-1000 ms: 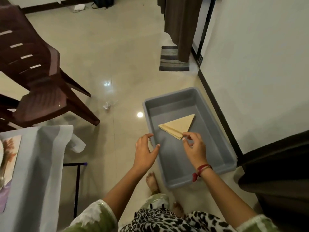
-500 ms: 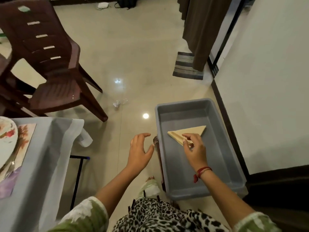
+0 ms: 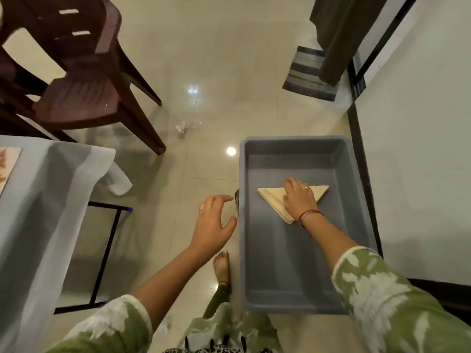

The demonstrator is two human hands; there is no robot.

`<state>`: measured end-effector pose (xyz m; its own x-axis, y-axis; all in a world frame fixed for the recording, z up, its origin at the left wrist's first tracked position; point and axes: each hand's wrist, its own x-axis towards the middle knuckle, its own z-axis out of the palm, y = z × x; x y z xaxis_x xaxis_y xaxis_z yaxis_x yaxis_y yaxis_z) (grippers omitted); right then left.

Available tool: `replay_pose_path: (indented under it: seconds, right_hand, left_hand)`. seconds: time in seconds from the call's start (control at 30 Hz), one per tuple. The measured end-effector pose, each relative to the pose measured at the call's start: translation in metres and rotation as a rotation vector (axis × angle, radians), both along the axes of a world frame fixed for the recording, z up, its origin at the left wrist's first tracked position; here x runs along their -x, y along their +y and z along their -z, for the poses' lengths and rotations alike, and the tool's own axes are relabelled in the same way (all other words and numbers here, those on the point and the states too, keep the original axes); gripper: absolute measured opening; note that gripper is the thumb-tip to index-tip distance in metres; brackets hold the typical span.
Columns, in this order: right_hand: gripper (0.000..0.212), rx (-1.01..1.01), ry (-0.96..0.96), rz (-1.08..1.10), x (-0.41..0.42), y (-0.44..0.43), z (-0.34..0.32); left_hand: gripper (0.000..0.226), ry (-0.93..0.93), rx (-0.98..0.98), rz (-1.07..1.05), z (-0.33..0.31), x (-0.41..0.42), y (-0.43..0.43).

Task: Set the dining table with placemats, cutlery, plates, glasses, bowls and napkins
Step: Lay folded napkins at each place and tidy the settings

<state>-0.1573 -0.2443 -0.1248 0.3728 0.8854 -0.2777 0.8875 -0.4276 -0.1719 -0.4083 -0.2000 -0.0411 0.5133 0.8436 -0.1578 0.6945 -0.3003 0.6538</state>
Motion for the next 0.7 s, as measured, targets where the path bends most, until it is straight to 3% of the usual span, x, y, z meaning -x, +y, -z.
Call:
replay_pose_path:
  seconds: [0.17,0.33,0.5,0.7]
  right_hand:
    - [0.046,0.163,-0.113,-0.011,-0.021,0.013,0.021]
    - [0.043,0.291,-0.068,-0.058,-0.03,0.018,0.036]
    - [0.025,0.317,-0.041,-0.075,-0.039,0.017,0.028]
    - [0.023,0.124,0.27,0.116,-0.026,-0.022,-0.013]
  left_hand:
    - [0.039,0.022,0.02,-0.022,0.013,-0.008,0.006]
    - [0.039,0.012,0.019,-0.033,0.016,-0.015,0.01]
    - [0.039,0.022,0.052,-0.024,0.013,-0.012,0.01]
    - [0.039,0.035,0.066,-0.014,-0.002,-0.016,0.001]
